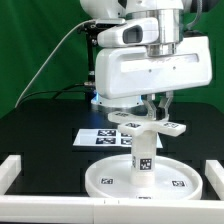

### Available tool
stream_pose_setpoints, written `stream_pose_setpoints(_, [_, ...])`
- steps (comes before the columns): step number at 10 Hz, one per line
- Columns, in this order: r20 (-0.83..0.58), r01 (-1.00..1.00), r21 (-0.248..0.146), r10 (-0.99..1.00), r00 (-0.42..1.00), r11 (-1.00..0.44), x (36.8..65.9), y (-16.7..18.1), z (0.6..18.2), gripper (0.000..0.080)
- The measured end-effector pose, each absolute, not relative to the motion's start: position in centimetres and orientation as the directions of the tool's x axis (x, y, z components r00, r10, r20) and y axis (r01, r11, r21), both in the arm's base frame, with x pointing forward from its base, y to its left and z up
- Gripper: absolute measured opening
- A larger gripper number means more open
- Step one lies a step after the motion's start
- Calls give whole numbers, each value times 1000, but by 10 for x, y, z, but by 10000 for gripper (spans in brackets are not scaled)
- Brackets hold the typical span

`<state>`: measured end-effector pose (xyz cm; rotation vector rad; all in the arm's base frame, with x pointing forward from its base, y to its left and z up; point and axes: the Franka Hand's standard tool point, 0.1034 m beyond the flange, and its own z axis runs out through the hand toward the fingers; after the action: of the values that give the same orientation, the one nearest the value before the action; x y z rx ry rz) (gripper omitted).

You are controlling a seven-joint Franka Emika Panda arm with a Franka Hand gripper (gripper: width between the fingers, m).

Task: Assemble round table

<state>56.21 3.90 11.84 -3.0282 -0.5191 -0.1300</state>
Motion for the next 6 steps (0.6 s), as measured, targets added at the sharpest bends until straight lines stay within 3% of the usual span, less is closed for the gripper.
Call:
stream_pose_setpoints(3, [100, -30, -106, -41, 994, -994, 569, 42, 119, 1])
stream_pose_setpoints(5, [95, -67, -127, -80, 992, -990, 570, 38, 119, 1])
stream_pose_setpoints(6, [98, -65, -127, -78, 992, -990, 571, 39, 120, 114])
